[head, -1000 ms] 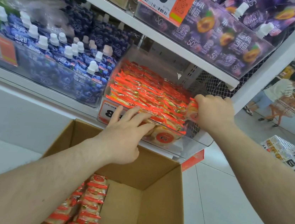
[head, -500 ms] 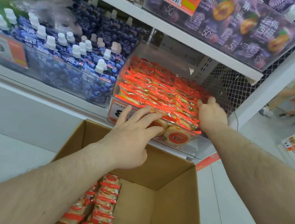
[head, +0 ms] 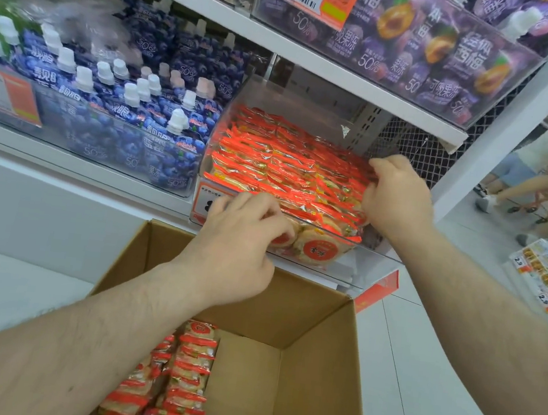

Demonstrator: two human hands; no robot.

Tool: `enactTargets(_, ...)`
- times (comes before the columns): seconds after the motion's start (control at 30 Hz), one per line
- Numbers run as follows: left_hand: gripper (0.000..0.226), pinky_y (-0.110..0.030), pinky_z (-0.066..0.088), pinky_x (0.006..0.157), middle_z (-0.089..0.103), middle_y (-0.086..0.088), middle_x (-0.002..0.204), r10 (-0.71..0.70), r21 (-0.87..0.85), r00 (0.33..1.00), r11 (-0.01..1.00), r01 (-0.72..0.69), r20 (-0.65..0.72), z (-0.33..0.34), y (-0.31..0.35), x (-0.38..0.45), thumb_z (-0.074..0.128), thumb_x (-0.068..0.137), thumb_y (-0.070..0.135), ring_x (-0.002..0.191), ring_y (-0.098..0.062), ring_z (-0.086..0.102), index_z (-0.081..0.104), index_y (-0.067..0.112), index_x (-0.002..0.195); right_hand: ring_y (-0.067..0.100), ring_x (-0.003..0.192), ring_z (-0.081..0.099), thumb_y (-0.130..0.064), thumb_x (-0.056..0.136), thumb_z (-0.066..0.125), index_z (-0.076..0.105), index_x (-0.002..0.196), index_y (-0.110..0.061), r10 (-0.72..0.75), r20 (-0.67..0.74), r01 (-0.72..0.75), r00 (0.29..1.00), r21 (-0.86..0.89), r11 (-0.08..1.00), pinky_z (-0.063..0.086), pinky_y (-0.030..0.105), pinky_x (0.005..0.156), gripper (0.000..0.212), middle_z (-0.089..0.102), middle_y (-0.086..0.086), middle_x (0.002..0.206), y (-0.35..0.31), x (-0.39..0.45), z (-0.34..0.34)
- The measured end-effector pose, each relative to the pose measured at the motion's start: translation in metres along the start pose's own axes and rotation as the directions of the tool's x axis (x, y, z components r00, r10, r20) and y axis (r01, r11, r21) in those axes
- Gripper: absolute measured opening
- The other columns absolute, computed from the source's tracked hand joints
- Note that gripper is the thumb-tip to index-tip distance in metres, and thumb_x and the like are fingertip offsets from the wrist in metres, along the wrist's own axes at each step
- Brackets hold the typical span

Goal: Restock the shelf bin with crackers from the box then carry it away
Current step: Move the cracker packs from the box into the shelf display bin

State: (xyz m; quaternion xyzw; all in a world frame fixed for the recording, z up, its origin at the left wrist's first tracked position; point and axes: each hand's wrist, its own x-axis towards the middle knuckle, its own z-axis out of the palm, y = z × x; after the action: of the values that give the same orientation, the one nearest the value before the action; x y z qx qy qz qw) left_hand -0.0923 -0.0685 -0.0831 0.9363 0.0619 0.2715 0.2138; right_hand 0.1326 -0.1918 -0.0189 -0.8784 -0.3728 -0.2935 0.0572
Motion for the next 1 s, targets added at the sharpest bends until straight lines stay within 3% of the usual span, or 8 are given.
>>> enactTargets(0.1, 0.036, -0.031, 0.03, 0.094, 0.047, 0.012, 0.108, -0.087, 0.01, 0.973, 0.996, 0.087, 0.213, -0.007, -0.005, -0.002, 0.055, 0.079, 0.013, 0.108, -0.014, 0.047, 0.059, 0.03, 0.11, 0.031, 0.072, 0.064, 0.0, 0.074, 0.057, 0.071, 0.084, -0.004, -0.279, -0.464, 0.399, 0.841, 0.182, 0.899, 0.052, 0.038, 0.053, 0.017, 0.066, 0.011, 0.086, -0.038, -0.032, -0.013)
enactTargets(0.23, 0.05, -0.035, 0.047, 0.093, 0.051, 0.005, 0.129, -0.292, 0.193, 0.775, 0.956, 0.221, 0.56, 0.005, -0.034, -0.019, 0.054, 0.081, 0.017, 0.115, -0.017, 0.053, 0.053, 0.03, 0.128, 0.029, 0.061, 0.06, 0.001, 0.07, 0.057, 0.068, 0.072, -0.001, -0.427, -0.486, 0.626, 0.763, 0.388, 0.677, 0.046, 0.032, 0.05, 0.011, 0.064, 0.011, 0.073, -0.1, -0.097, 0.006)
enactTargets(0.37, 0.05, -0.038, 0.05, 0.094, 0.049, 0.005, 0.135, -0.421, 0.294, 0.638, 0.907, 0.302, 0.645, 0.011, -0.064, -0.039, 0.056, 0.082, 0.023, 0.118, -0.018, 0.053, 0.05, 0.034, 0.131, 0.024, 0.069, 0.062, -0.01, 0.072, 0.053, 0.066, 0.077, -0.01, -0.446, 0.047, 0.338, 0.894, 0.583, 0.739, 0.05, 0.03, 0.056, 0.015, 0.063, 0.003, 0.077, -0.123, -0.155, 0.083)
enactTargets(0.43, 0.048, -0.038, 0.05, 0.095, 0.05, 0.006, 0.135, -0.459, 0.3, 0.602, 0.887, 0.352, 0.653, 0.011, -0.076, -0.045, 0.056, 0.082, 0.025, 0.117, -0.017, 0.053, 0.051, 0.036, 0.129, 0.025, 0.084, 0.064, -0.014, 0.078, 0.049, 0.066, 0.086, -0.014, -0.337, 0.458, 0.064, 0.823, 0.513, 0.856, 0.053, 0.033, 0.068, 0.019, 0.065, 0.002, 0.089, -0.121, -0.173, 0.126)
enactTargets(0.53, 0.044, -0.038, 0.051, 0.093, 0.05, 0.006, 0.135, -0.481, 0.309, 0.571, 0.873, 0.377, 0.665, 0.014, -0.087, -0.05, 0.054, 0.085, 0.03, 0.115, -0.017, 0.054, 0.051, 0.035, 0.128, 0.026, 0.1, 0.063, -0.016, 0.086, 0.047, 0.068, 0.102, -0.018, -0.146, 0.776, -0.253, 0.613, 0.369, 0.894, 0.052, 0.032, 0.082, 0.026, 0.069, 0.003, 0.106, -0.12, -0.201, 0.177)
enactTargets(0.63, 0.039, -0.038, 0.051, 0.092, 0.051, 0.006, 0.132, -0.489, 0.316, 0.548, 0.868, 0.383, 0.679, 0.019, -0.093, -0.054, 0.052, 0.088, 0.028, 0.113, -0.017, 0.054, 0.053, 0.034, 0.127, 0.025, 0.103, 0.064, -0.024, 0.092, 0.046, 0.069, 0.109, -0.022, -0.082, 0.878, -0.402, 0.472, 0.298, 0.866, 0.052, 0.029, 0.085, 0.029, 0.07, 0.003, 0.112, -0.128, -0.226, 0.214)
enactTargets(0.87, 0.044, -0.033, 0.05, 0.095, 0.051, 0.007, 0.132, -0.498, 0.292, 0.516, 0.854, 0.43, 0.697, 0.033, -0.1, -0.062, 0.056, 0.089, 0.019, 0.114, -0.012, 0.053, 0.052, 0.033, 0.131, 0.018, 0.094, 0.066, -0.034, 0.093, 0.051, 0.057, 0.122, -0.028, -0.041, 0.943, -0.531, 0.329, 0.221, 0.818, 0.053, 0.028, 0.083, 0.03, 0.069, -0.003, 0.112, -0.16, -0.262, 0.28)
enactTargets(1.0, 0.046, -0.016, 0.047, 0.075, 0.055, 0.009, 0.128, -0.525, 0.196, 0.469, 0.787, 0.585, 0.71, 0.048, -0.103, -0.066, 0.057, 0.088, 0.015, 0.096, -0.005, 0.054, 0.052, 0.031, 0.131, 0.018, 0.094, 0.065, -0.025, 0.09, 0.052, 0.06, 0.109, -0.028, -0.028, 0.916, -0.432, 0.4, 0.216, 0.876, 0.052, 0.027, 0.077, 0.021, 0.068, -0.003, 0.107, -0.156, -0.258, 0.28)
